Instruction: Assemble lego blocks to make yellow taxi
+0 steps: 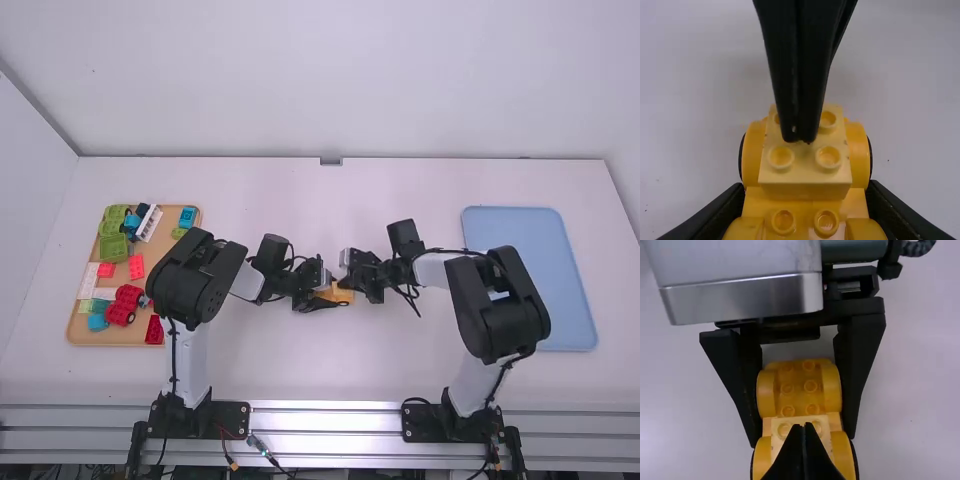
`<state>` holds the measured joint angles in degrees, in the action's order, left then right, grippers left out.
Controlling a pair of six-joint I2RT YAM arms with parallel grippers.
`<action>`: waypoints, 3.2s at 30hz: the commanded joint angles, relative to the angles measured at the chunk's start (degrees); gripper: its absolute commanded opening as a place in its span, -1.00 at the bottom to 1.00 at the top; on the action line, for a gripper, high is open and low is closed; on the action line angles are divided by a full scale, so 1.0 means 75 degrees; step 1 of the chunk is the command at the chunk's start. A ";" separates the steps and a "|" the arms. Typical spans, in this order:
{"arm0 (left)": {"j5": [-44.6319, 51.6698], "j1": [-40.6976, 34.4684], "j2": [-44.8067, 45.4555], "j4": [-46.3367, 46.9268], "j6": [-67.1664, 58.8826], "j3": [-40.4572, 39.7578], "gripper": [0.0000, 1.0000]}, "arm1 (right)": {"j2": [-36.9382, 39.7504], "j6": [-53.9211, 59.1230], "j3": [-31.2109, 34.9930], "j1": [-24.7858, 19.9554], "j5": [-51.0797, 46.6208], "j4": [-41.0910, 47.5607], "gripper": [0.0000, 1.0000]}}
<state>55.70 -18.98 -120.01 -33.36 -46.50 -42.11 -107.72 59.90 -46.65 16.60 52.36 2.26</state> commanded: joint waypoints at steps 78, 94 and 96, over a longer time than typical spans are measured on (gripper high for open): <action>-0.2393 0.0933 0.1597 0.9317 -0.0650 -0.4217 0.98 | 0.2148 -0.0816 -0.0087 -0.0157 -0.1224 -0.0685 0.98; -0.6470 0.2538 0.1603 1.3158 0.1224 -0.6997 0.98 | 0.2148 -0.2049 -0.0085 -0.0163 -0.1635 -0.1719 0.98; -0.6764 0.3051 0.1603 1.3304 0.1192 -0.6936 0.98 | 0.2148 -0.2463 -0.0087 -0.0166 -0.1851 -0.1932 0.97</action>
<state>10.52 0.27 -109.69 65.58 -38.04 -93.86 -92.42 46.00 -46.39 15.27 40.56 -11.53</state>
